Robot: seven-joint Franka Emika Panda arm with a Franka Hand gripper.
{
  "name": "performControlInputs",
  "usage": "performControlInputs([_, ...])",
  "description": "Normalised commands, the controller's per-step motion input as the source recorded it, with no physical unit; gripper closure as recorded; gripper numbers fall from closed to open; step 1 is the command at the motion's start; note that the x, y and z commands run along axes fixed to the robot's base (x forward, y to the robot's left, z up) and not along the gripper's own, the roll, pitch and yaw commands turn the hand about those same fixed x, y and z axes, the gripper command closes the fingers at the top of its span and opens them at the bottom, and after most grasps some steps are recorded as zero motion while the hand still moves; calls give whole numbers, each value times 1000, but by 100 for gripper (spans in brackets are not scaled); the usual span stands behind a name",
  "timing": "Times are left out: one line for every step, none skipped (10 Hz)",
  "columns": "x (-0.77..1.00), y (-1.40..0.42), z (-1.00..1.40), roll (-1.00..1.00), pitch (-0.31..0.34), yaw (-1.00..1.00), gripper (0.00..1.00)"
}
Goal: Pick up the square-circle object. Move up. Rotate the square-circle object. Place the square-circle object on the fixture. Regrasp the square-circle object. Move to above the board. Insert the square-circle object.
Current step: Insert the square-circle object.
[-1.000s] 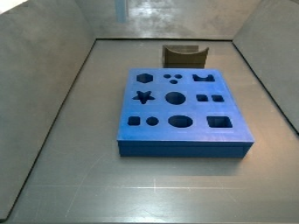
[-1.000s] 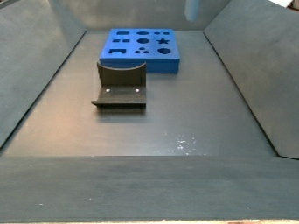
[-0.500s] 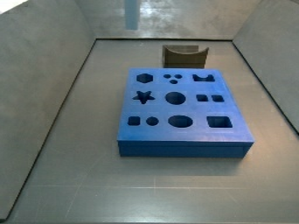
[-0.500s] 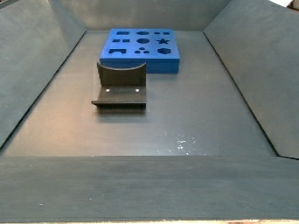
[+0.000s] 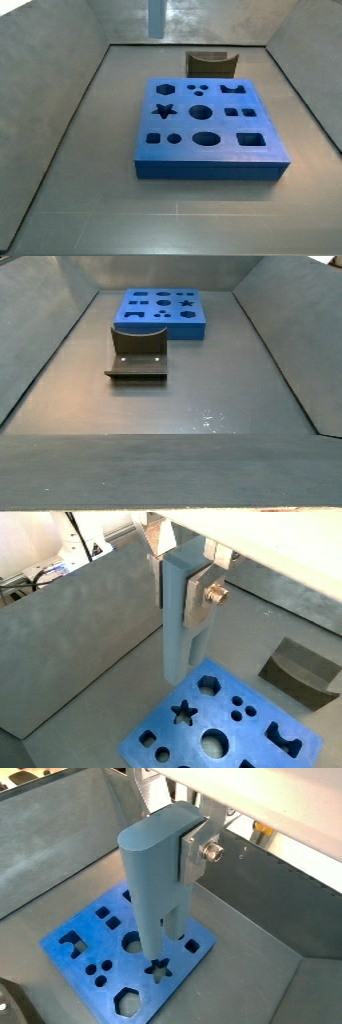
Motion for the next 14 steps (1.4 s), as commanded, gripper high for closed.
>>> performControlInputs([0,0,-323,0,0,-1000,100])
performControlInputs([0,0,-377,-77,0,-1000,100])
performControlInputs([0,-6,-371,-94,-31,-1000,100])
performControlInputs([0,-23,-366,-126,-89,-1000,100])
performControlInputs([0,-37,-329,-151,-51,-1000,100])
performControlInputs([0,-43,-317,-166,-51,-994,100])
performControlInputs([0,-49,-289,-189,-69,-989,100])
performControlInputs([0,-57,-303,-186,-166,-989,100])
performControlInputs([0,-63,-366,-154,-254,-994,100])
performControlInputs([0,-77,-357,-186,-320,-980,100])
performControlInputs([-23,-114,-334,-251,-397,-926,100])
performControlInputs([-14,-111,-300,-254,-360,-926,100])
performControlInputs([0,-111,-263,-260,-294,-929,100])
performControlInputs([0,-151,-189,-191,-157,-931,100])
